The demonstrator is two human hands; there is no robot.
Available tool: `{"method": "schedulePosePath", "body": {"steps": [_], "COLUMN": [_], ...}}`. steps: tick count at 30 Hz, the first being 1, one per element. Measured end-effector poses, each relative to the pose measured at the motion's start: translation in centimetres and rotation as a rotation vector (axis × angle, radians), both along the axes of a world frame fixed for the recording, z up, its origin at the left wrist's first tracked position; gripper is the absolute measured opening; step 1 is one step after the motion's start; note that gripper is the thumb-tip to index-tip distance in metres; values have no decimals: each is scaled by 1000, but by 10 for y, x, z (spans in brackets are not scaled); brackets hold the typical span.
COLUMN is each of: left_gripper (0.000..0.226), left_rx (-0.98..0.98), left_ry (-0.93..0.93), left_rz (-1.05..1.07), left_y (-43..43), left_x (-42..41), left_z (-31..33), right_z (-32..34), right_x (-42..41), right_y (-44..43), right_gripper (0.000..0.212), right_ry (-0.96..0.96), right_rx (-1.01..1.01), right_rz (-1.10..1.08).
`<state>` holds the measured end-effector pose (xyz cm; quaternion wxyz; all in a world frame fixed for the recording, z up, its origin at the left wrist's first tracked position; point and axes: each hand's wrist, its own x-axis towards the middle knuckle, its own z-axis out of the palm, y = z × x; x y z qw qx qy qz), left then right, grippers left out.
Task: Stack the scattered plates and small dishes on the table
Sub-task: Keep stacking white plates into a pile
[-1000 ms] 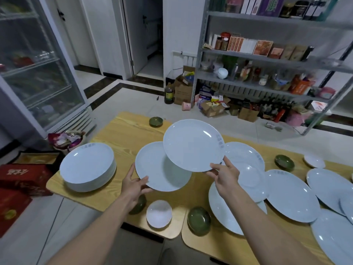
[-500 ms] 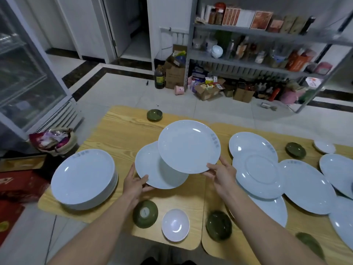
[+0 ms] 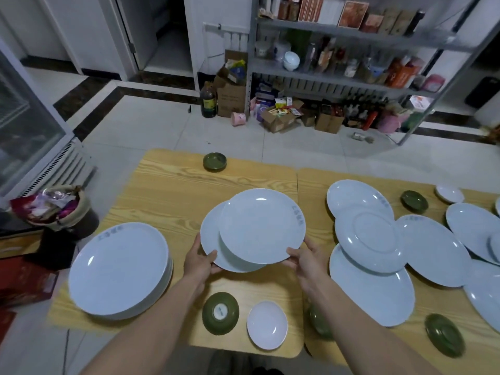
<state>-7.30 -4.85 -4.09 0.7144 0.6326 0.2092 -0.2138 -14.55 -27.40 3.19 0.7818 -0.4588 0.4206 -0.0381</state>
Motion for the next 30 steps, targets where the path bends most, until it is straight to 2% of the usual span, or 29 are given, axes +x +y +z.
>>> {"method": "schedulePosePath", "body": {"steps": [5,17,23,30], "left_gripper": [67,70,68,68], "left_rx": [17,69,87,115], "left_ry": [30,47,55,47], "left_rz": [-55,-70,-87,-129], "left_y": [4,7,10,14], "left_x": [4,15,14,16], "left_z": [-13,-24,-21,-16], "right_z": [-14,-35,-44,-48], "right_x": [6,17,23,31], "right_y": [15,28,28,28], "right_gripper": [70,72,52,38], "right_ry": [54,134,165,273], "right_rx": [29,27,-37,-243], "right_rz": [-7,9,-9,-21]}}
